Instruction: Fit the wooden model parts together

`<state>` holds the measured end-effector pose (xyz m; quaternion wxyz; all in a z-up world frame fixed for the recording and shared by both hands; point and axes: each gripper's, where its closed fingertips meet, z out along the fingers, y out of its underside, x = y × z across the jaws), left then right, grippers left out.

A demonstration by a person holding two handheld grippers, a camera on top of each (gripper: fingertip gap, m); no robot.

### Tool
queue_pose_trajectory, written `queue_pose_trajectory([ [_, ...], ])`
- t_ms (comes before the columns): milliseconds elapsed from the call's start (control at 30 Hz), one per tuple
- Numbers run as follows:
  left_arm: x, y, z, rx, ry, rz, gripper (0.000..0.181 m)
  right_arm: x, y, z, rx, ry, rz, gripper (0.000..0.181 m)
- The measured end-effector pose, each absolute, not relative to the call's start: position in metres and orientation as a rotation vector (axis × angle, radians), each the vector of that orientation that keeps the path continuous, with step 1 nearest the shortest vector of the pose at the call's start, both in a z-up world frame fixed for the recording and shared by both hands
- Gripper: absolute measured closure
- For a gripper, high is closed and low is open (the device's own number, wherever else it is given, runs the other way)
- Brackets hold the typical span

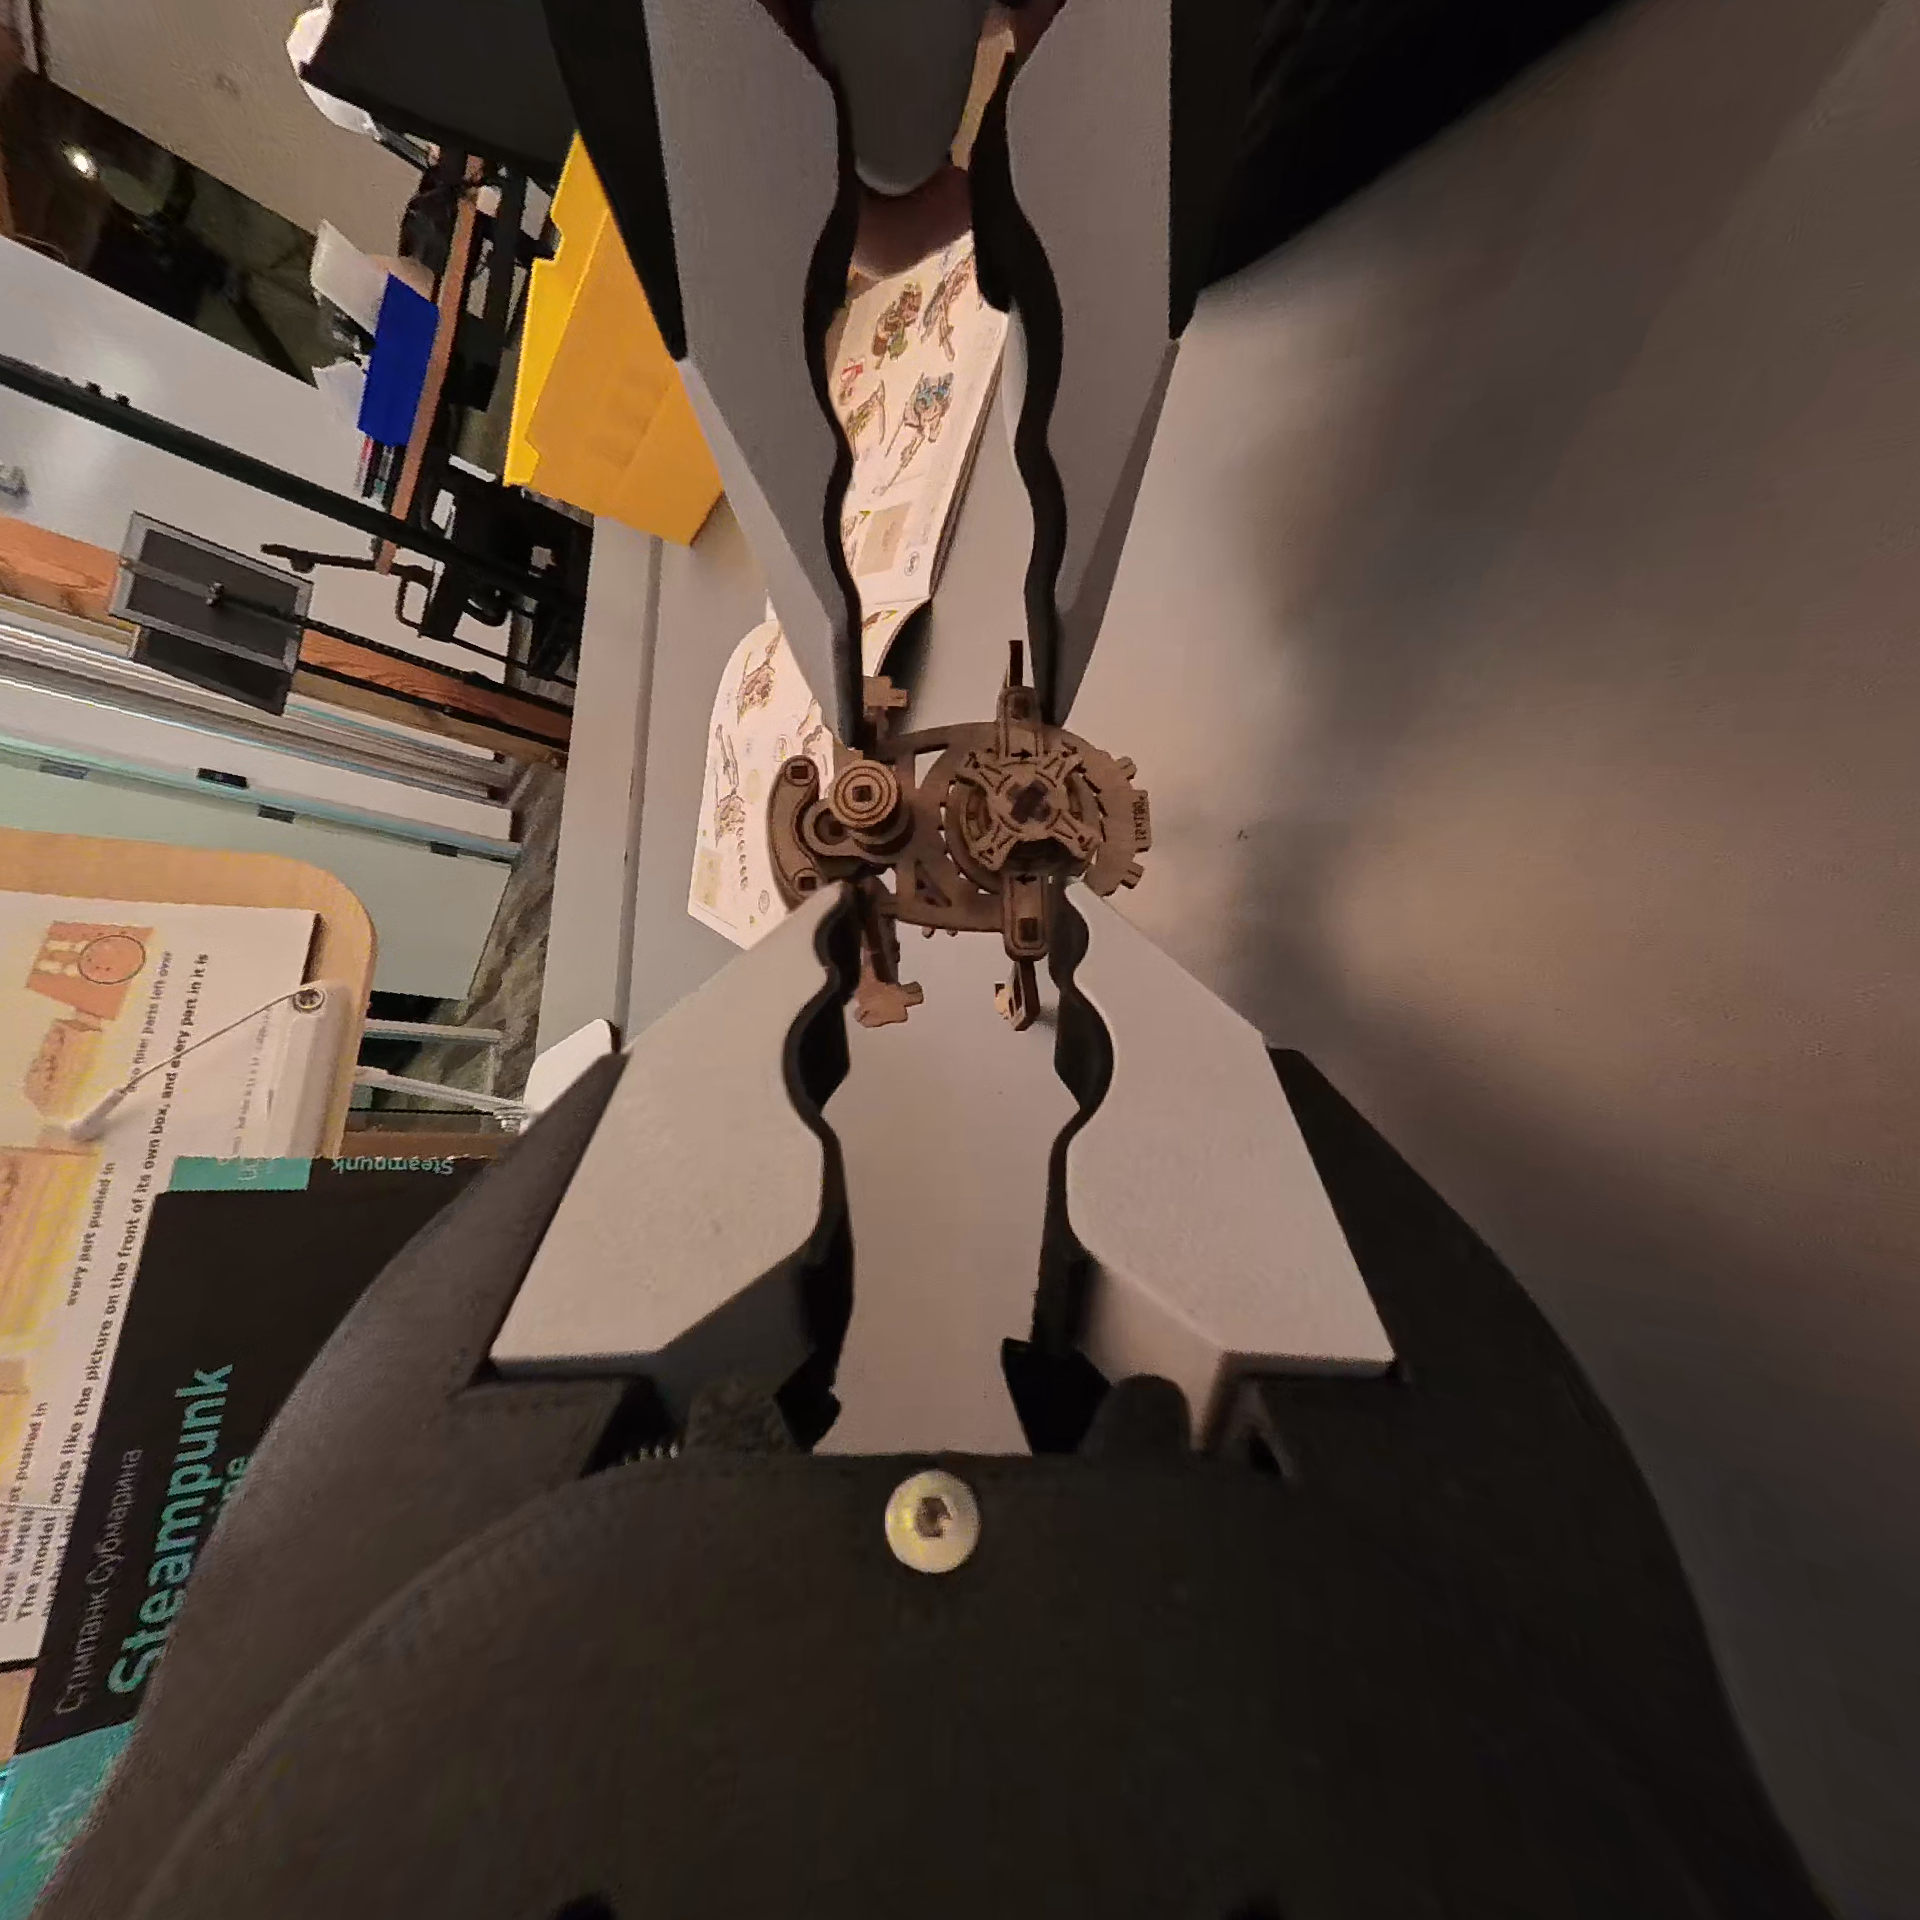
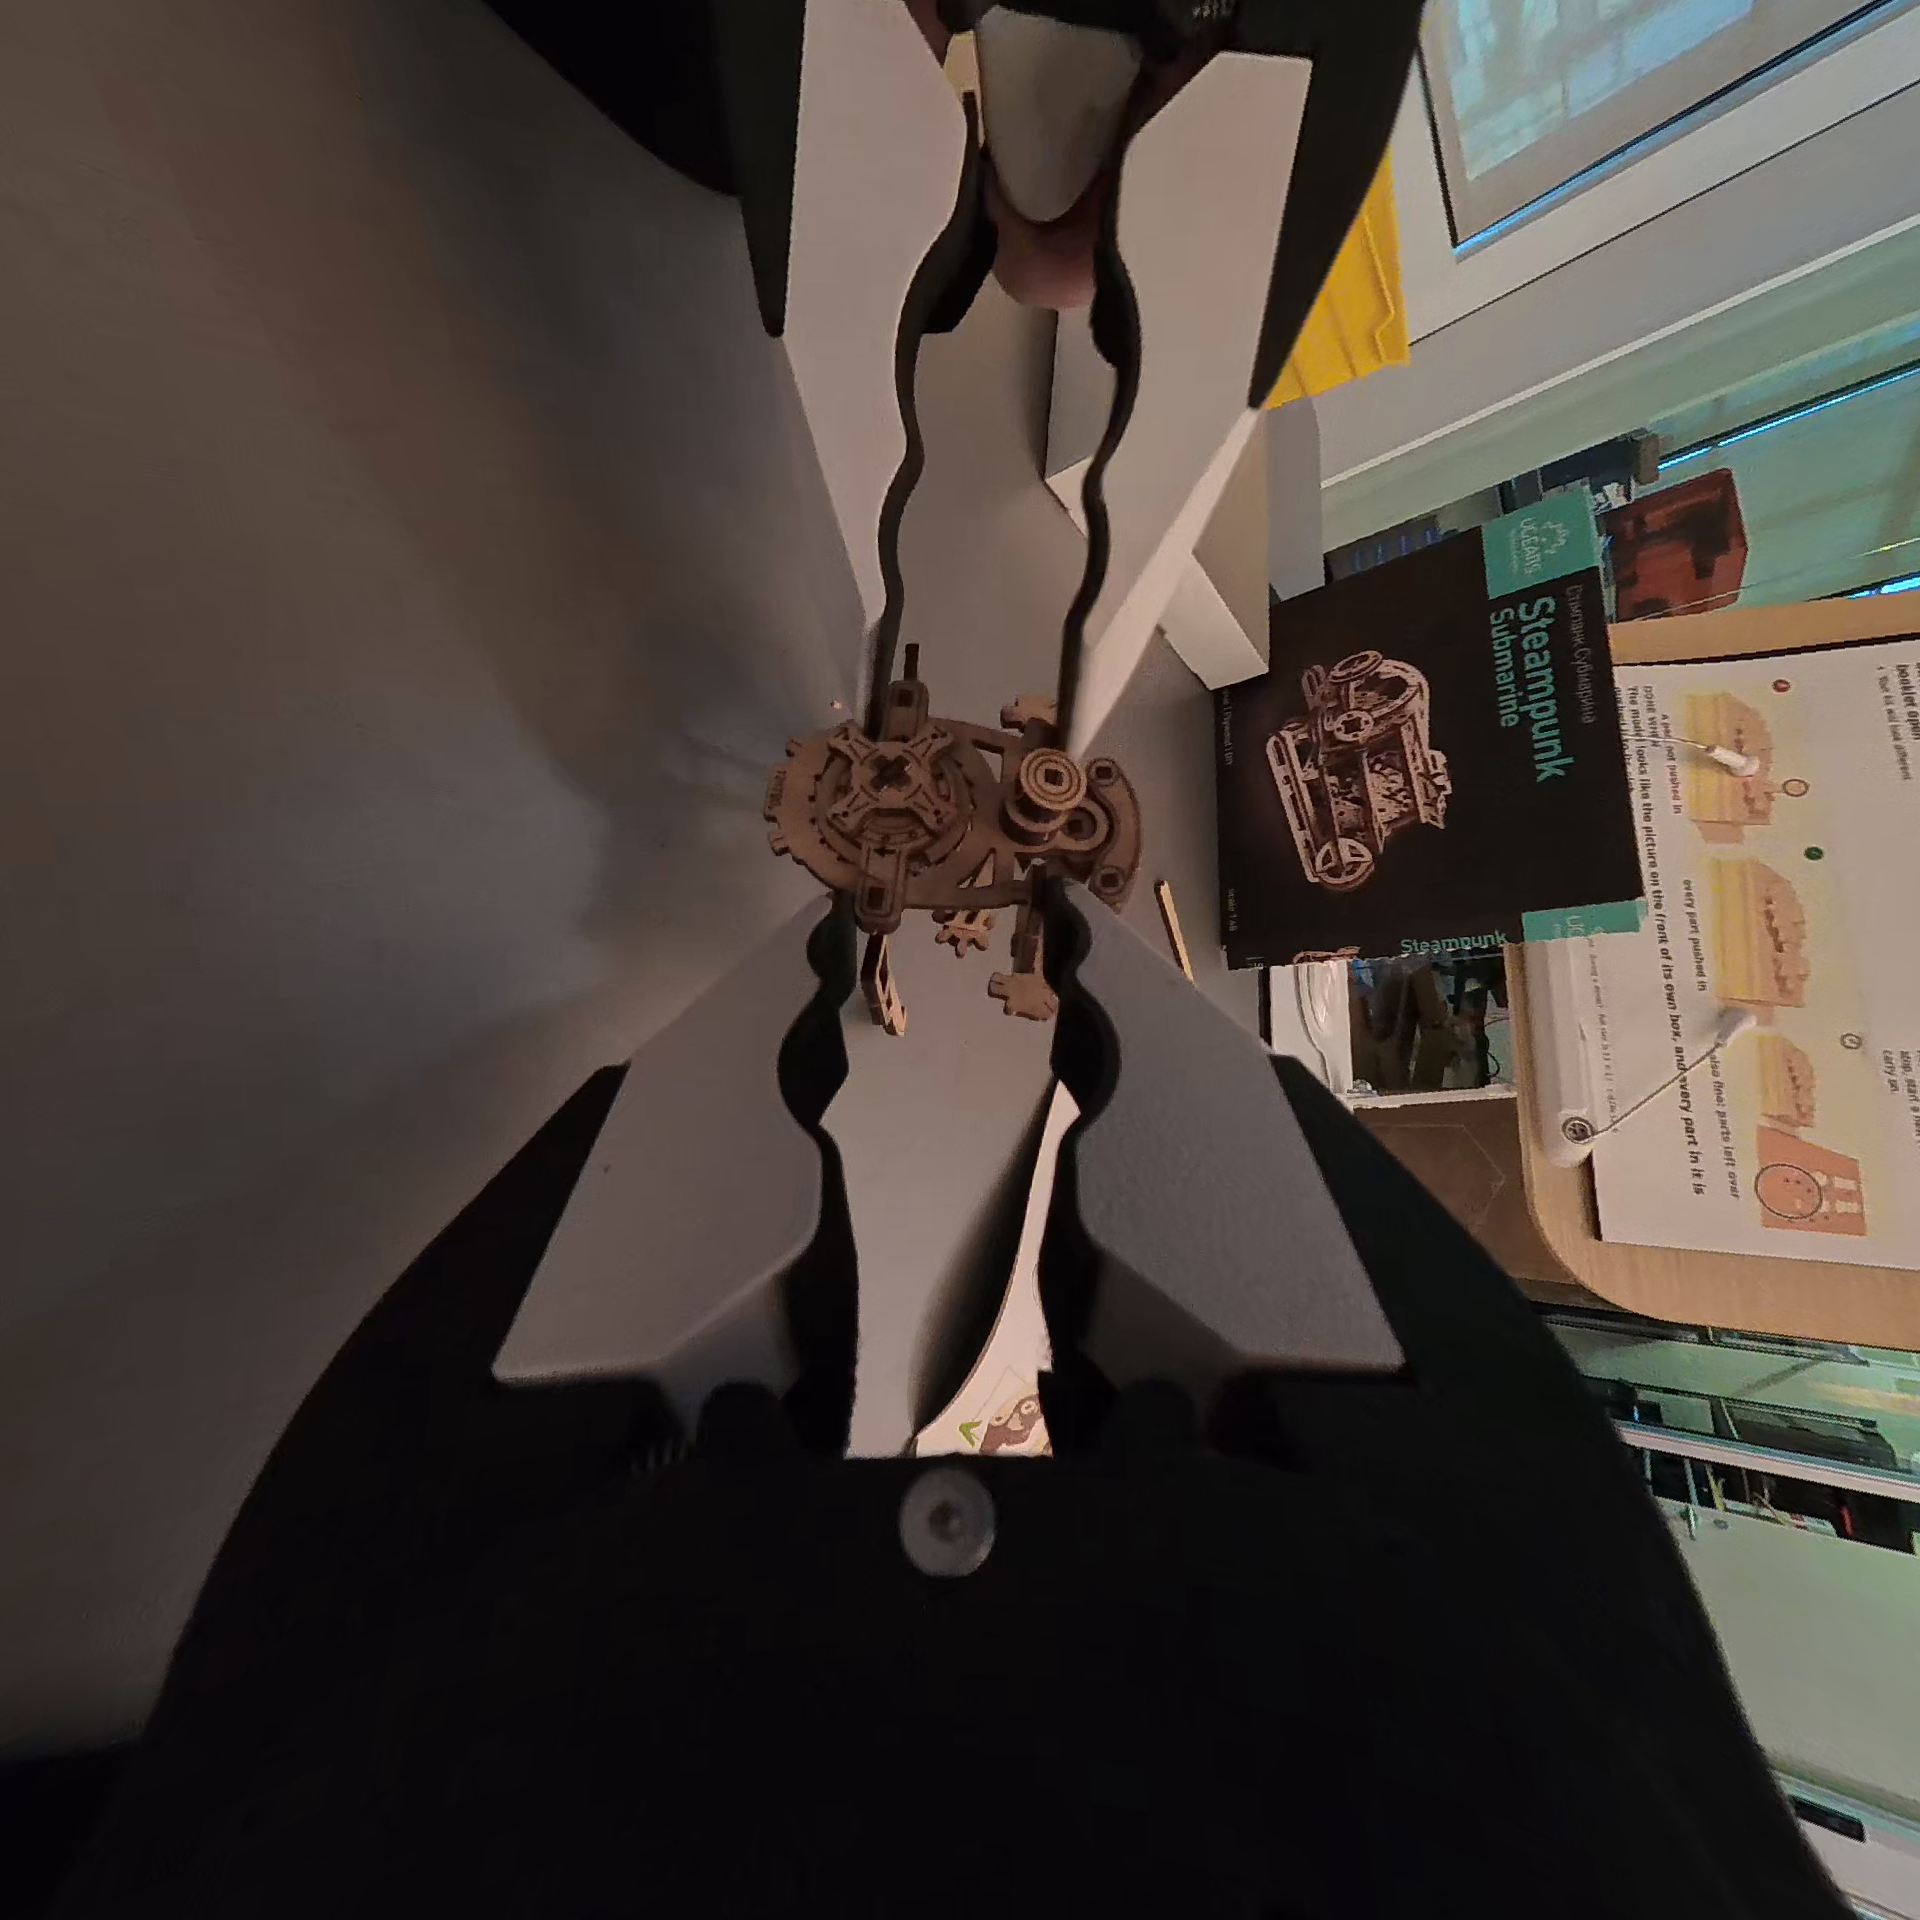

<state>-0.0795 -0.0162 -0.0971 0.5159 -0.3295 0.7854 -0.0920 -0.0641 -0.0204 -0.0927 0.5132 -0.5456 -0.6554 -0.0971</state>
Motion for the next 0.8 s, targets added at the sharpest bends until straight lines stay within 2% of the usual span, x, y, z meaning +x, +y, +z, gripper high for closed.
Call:
queue_pose_trajectory([
  [567,-0.079,-0.015,-0.093,-0.691,1.890,-0.080,0.149,-0.062,-0.015,-0.093,-1.235,-1.539,-0.236,0.145],
  [800,-0.077,-0.011,-0.078,-0.537,1.807,0.098,0.150,-0.062,-0.014,-0.076,-1.051,-1.545,-0.501,0.144],
])
